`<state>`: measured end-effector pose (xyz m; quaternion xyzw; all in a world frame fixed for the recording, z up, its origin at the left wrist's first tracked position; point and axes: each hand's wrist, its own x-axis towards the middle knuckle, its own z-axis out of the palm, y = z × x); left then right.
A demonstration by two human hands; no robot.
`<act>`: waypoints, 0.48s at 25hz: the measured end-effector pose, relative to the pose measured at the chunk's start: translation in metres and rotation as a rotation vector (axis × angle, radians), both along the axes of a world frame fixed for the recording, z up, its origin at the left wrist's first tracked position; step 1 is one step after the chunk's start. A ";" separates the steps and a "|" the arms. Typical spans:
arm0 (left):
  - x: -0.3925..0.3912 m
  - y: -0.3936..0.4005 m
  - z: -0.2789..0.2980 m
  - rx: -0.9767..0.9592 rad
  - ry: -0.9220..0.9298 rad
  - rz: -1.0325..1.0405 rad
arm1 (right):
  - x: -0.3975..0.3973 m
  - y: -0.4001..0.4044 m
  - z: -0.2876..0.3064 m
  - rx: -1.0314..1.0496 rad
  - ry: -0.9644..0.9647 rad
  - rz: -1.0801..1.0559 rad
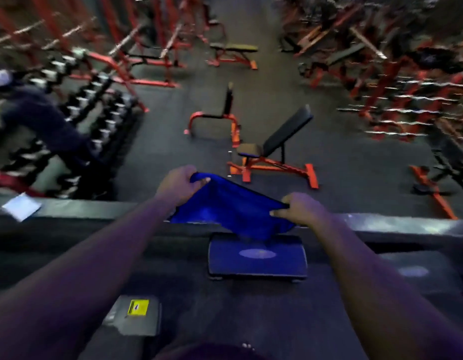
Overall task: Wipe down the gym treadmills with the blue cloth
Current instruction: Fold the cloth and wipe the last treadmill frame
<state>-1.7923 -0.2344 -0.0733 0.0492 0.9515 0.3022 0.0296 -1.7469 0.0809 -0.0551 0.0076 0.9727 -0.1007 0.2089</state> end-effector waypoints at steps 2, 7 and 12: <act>0.018 -0.017 -0.010 0.043 0.024 0.200 | -0.023 -0.037 -0.013 -0.301 0.013 0.058; 0.053 -0.060 -0.025 0.442 -0.033 0.563 | -0.058 -0.189 -0.020 -0.844 -0.077 0.112; 0.076 -0.123 0.001 0.872 0.080 0.624 | -0.076 -0.331 -0.017 -1.041 -0.379 0.165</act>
